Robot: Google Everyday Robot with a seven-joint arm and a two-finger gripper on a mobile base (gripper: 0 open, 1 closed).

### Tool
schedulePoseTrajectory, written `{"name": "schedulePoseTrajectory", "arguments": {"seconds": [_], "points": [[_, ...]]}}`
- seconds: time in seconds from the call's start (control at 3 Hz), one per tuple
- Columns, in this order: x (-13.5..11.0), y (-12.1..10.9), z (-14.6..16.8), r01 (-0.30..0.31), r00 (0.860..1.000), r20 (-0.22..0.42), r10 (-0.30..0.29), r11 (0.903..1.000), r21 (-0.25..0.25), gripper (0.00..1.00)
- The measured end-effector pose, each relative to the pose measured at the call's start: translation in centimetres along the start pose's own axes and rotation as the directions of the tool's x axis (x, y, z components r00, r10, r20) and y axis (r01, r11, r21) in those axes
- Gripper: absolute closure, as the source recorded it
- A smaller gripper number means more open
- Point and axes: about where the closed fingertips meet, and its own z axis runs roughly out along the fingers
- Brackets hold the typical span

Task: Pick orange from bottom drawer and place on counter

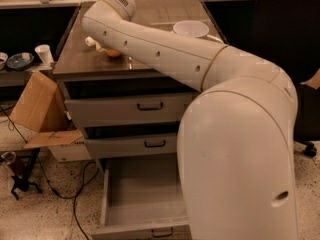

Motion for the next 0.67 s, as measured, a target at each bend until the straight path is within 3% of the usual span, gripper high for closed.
{"name": "schedulePoseTrajectory", "arguments": {"seconds": [0.67], "points": [[-0.1, 0.96, -0.05, -0.026, 1.0, -0.004, 0.025, 0.9996, -0.012, 0.0]]}}
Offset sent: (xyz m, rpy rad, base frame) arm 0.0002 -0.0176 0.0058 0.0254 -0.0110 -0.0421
